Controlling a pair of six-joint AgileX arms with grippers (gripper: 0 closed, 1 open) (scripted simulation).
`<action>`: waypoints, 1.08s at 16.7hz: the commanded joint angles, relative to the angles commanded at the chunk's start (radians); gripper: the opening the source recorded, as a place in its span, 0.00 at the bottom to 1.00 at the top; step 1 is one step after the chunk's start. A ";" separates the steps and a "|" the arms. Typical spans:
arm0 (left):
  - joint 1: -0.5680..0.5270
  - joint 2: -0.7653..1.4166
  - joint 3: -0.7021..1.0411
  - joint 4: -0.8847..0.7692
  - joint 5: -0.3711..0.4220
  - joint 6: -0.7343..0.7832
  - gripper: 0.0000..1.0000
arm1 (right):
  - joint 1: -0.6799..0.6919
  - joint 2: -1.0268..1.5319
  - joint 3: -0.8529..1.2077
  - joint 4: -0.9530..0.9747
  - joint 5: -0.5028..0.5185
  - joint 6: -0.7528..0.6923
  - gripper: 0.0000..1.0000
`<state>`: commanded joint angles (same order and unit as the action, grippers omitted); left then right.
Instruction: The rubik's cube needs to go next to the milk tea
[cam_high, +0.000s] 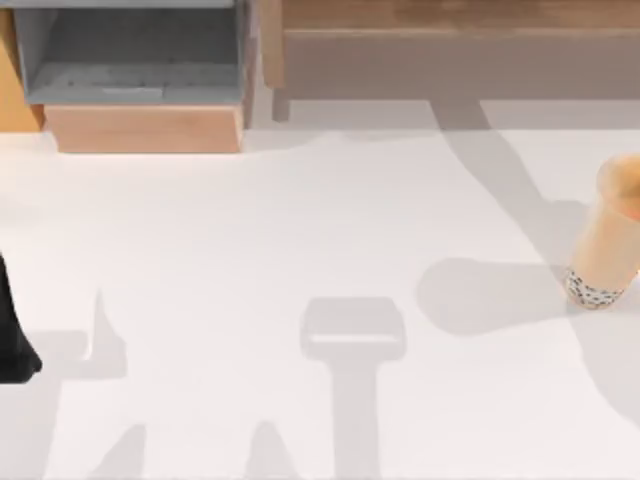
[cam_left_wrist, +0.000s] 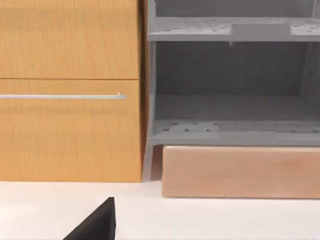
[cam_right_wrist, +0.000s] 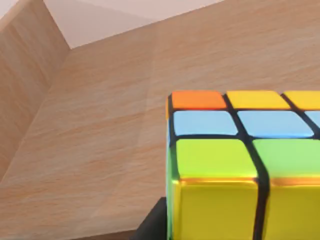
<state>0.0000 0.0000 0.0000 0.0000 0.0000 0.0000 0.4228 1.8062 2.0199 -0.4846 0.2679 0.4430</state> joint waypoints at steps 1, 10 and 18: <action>0.000 0.000 0.000 0.000 0.000 0.000 1.00 | 0.013 0.005 -0.007 -0.076 -0.021 0.027 0.00; 0.000 0.000 0.000 0.000 0.000 0.000 1.00 | 0.078 0.302 -0.208 -0.640 -0.236 0.080 0.00; 0.000 0.000 0.000 0.000 0.000 0.000 1.00 | 0.076 0.354 -0.236 -0.699 -0.269 0.081 0.00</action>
<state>0.0000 0.0000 0.0000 0.0000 0.0000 0.0000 0.4984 2.1606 1.7841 -1.1840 -0.0009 0.5239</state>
